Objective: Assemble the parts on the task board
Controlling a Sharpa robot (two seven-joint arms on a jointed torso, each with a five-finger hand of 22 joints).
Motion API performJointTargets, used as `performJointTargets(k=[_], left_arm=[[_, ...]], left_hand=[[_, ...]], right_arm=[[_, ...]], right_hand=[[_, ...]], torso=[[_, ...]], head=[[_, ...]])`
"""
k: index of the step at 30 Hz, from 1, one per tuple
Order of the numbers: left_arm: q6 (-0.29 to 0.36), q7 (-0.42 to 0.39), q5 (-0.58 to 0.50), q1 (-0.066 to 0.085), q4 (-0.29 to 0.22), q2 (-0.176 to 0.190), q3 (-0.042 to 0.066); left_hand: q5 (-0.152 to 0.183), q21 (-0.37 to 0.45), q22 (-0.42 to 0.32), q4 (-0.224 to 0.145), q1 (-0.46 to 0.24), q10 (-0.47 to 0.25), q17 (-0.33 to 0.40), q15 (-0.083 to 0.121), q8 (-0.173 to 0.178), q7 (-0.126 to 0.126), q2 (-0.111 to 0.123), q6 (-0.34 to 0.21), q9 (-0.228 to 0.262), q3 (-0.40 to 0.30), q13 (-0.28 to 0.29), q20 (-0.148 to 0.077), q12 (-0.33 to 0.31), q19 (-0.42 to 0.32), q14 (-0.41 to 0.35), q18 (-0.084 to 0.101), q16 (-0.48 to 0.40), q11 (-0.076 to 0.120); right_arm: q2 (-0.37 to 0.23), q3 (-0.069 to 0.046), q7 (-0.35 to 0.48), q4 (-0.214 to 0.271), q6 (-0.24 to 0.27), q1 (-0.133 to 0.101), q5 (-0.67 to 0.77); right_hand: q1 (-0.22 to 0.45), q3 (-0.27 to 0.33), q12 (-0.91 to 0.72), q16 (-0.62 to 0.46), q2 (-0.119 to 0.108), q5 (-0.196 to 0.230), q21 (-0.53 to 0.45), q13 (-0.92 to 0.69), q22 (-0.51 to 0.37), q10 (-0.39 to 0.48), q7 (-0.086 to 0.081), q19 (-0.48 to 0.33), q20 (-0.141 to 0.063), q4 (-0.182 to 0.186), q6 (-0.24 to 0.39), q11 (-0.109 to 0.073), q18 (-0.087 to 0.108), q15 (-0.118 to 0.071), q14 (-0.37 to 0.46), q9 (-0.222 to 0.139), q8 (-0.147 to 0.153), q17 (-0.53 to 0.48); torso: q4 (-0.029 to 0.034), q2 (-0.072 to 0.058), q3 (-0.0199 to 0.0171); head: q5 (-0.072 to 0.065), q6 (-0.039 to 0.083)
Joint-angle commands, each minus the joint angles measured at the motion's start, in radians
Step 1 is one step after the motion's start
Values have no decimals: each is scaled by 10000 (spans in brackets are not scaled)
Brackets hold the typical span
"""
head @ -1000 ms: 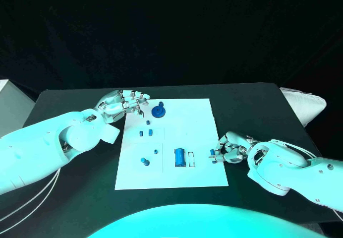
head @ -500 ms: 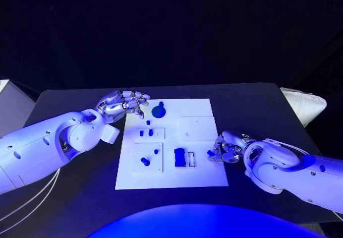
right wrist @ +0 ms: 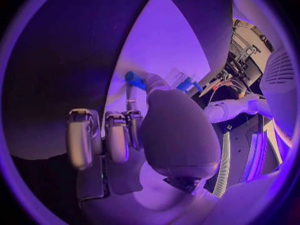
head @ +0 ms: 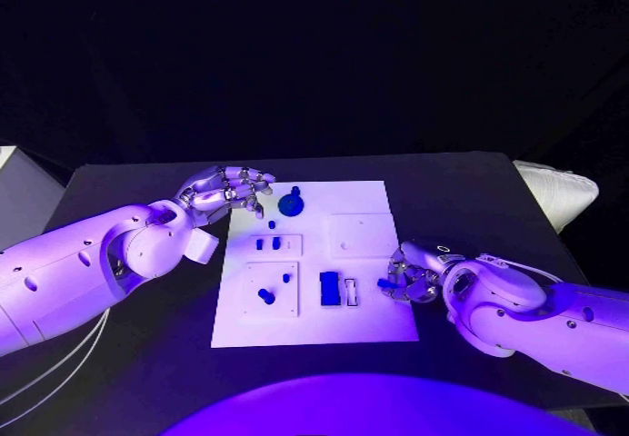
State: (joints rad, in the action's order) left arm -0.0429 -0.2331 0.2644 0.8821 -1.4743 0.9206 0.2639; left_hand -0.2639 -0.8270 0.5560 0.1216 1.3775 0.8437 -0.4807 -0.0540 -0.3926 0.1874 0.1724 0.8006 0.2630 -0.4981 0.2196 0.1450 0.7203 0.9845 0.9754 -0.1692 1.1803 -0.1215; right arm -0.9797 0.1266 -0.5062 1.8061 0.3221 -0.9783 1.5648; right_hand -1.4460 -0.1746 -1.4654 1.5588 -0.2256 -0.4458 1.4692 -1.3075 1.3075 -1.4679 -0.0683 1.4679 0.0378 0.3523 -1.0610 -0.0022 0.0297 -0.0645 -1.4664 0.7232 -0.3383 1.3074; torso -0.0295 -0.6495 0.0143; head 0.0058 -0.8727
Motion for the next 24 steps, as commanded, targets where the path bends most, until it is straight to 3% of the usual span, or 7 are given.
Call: performJointTargets(k=[1,7,11,24], left_arm=[[-220,-24,10,-9,-28,-3,7],[-217,-18,12,-11,-25,4,7],[-220,-13,11,-11,-36,-3,7],[-294,51,96,-12,-49,-15,7]], left_hand=[[-41,62,-9,70,-33,-88,-11,26,-69,6,-104,-9,-12,7,-17,-7,52,49,-47,-151,-57,10],[-42,70,-15,79,-31,-89,-13,27,-82,3,-120,3,-10,1,-18,-7,56,53,-48,-151,-57,12],[-42,79,-23,110,-51,-91,-15,25,-92,6,-148,10,-11,-2,-20,-6,61,59,-47,-150,-55,9],[-44,97,-41,126,-25,-104,-24,31,-108,-5,-188,0,-17,-27,-26,-11,74,91,-38,-156,-47,19]], right_arm=[[-37,115,-369,-90,-204,136,-58],[-118,95,-86,171,381,115,-928],[-150,77,265,301,630,3,-1876],[-4,27,214,710,1191,-190,-3651]], right_hand=[[264,-963,-35,24,-68,-296,62,-2038,2225,-512,20,797,-76,-663,-91,-78,-102,-101,-1006,-2817,-69,2487],[406,-1428,-186,91,-95,-583,233,-2130,2304,-597,74,842,-108,-700,-159,-125,-137,-138,-1032,-2749,-172,2589],[573,-1799,-232,116,-43,-54,286,-2160,2333,-628,109,856,-132,-764,-141,-152,-148,-161,-1042,-2669,-260,2628],[634,-1892,-250,120,-19,5,293,-2172,2338,-639,113,858,-137,-773,-132,-156,-150,-166,-1044,-2647,-284,2634]], torso=[[7,-7,-4],[3,-5,-2],[4,0,11],[-4,-3,12]], head=[[10,1],[34,1],[48,1],[32,1]])
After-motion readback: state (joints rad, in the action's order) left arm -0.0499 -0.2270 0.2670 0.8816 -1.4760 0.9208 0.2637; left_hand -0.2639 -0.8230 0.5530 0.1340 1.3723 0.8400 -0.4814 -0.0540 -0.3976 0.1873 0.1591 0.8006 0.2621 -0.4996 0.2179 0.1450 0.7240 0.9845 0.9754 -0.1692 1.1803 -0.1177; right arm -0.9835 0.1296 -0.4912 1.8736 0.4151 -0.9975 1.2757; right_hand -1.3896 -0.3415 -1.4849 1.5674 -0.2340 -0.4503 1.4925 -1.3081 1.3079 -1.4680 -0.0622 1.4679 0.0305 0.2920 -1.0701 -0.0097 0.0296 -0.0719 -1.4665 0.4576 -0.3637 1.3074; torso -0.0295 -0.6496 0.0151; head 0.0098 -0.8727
